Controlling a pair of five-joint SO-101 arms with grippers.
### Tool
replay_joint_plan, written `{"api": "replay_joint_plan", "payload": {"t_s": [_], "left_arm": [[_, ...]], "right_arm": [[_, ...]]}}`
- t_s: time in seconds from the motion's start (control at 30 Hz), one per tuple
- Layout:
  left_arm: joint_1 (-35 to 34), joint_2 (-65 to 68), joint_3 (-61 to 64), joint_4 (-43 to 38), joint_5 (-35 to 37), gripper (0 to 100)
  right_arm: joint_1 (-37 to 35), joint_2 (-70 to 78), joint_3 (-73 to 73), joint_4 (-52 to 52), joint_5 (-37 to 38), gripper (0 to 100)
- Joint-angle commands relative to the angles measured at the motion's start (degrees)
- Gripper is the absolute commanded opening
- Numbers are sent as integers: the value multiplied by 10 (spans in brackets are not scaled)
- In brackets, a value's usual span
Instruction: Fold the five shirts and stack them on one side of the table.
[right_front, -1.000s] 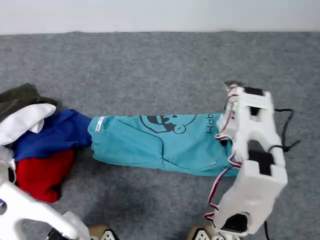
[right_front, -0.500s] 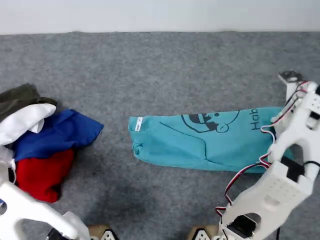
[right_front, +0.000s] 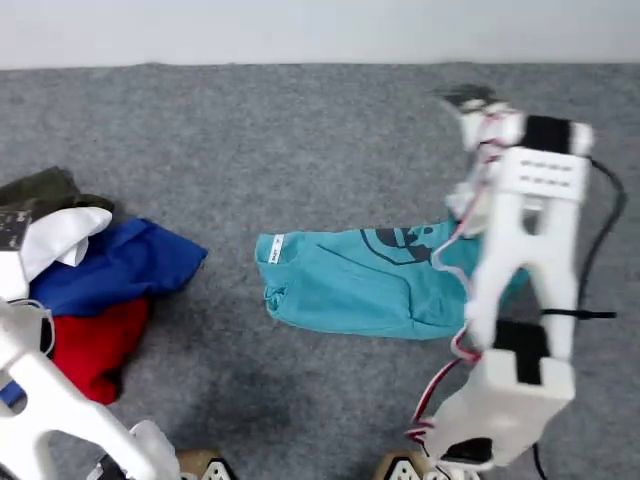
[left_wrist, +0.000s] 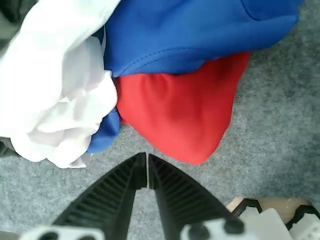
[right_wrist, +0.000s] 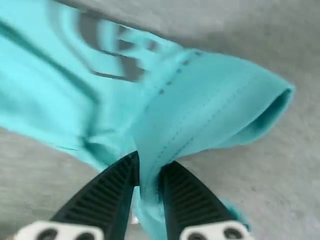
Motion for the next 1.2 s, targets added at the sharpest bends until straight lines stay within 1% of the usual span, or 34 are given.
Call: {"api": "replay_joint_plan", "payload": {"t_s": [0.0,0.2,0.3,0.37,0.5,0.57,0.77,0.83,0.97,1.0,1.07,1.17], "left_arm": [[4,-20,-5,-1,0,17],[3,-20,-2,-20,0,17],[3,-20,-2,-20,0,17],[2,-19,-1,-20,0,17],[2,-20,-1,-17,0,17],[1,-20,7,-17,0,17],[1,-20,62,-21,0,17],[1,-20,72,-21,0,16],[1,-21,75,-21,0,16],[1,-21,74,-21,0,16],[1,-21,72,-21,0,16],[2,-21,72,-21,0,16]], "right_arm": [[-98,-61,5,23,-57,10],[-232,-59,5,4,-134,10],[-277,-58,7,-14,-143,10],[-295,-46,7,-19,-142,10],[-313,4,5,-28,-139,10],[-319,29,5,-38,-126,10],[-342,85,5,-78,-101,18],[-354,100,5,-80,-92,65],[-385,110,4,-57,-79,225],[-390,109,3,-46,-79,239],[-389,106,-18,-16,-79,228],[-364,102,-55,22,-69,204]]}}
